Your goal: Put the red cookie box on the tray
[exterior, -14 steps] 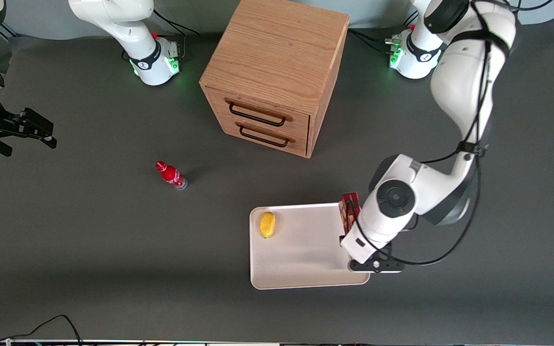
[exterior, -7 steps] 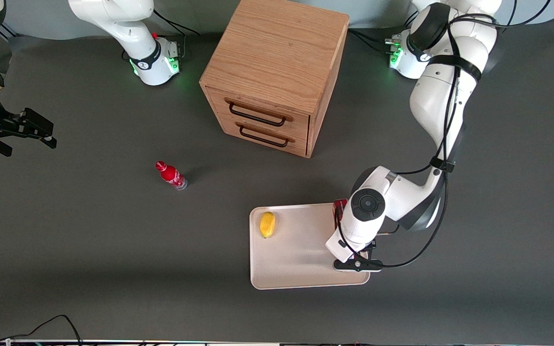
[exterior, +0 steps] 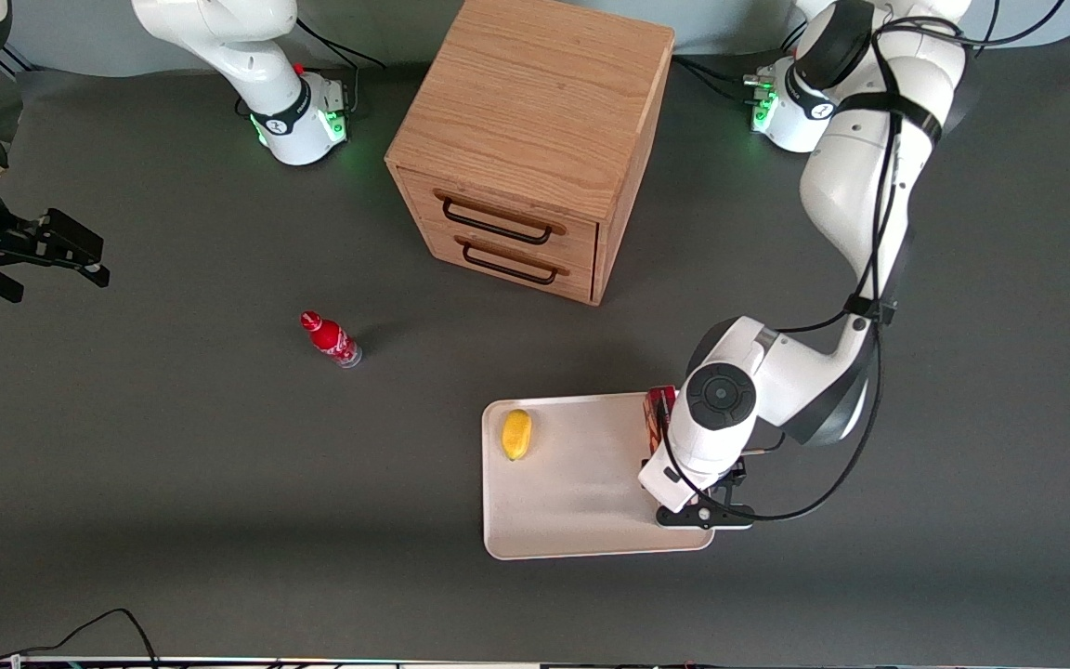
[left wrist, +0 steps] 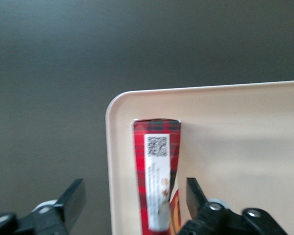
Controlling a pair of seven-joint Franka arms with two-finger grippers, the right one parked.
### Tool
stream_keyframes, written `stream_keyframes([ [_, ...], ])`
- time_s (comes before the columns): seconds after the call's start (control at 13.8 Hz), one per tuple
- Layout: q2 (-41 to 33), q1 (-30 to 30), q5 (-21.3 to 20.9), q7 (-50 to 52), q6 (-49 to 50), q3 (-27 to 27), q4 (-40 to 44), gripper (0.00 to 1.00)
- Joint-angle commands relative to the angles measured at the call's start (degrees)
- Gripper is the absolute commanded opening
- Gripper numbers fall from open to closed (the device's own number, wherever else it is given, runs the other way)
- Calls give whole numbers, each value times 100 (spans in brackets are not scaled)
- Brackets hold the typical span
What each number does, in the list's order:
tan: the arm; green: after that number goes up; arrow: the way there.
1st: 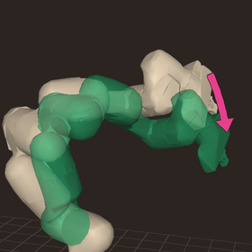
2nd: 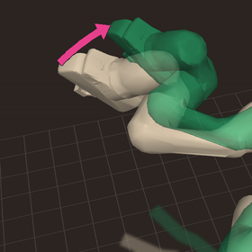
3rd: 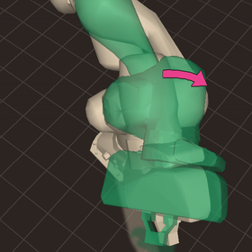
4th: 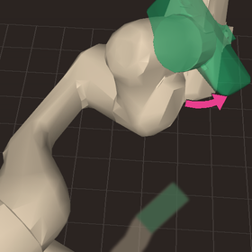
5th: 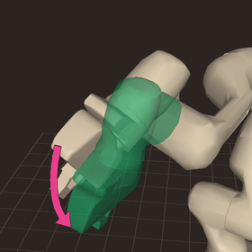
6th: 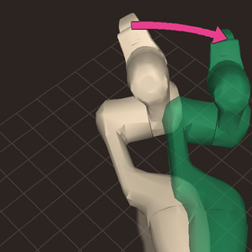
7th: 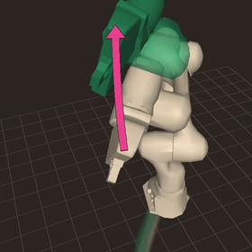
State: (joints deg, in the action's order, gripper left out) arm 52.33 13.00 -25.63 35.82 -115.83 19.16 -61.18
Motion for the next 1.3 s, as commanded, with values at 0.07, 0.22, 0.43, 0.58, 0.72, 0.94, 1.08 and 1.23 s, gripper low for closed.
stream_keyframes([
  [0.07,-1284,-139,644,-22,1245,62,-174,100],
  [0.22,-1811,-437,883,-459,1615,62,-402,100],
  [0.43,-2445,-1139,1410,-1793,2132,62,-570,100],
  [0.58,-2779,-1579,1595,-2716,2572,62,-570,100],
  [0.72,-3087,-1870,1640,-3203,2854,62,-623,100],
  [0.94,-3806,-2108,1789,-3459,2795,53,-1288,100],
  [1.08,-4211,-2144,1946,-3459,2794,27,-1598,100],
  [1.23,-4362,-2135,1982,-3468,3004,27,-1599,100],
])
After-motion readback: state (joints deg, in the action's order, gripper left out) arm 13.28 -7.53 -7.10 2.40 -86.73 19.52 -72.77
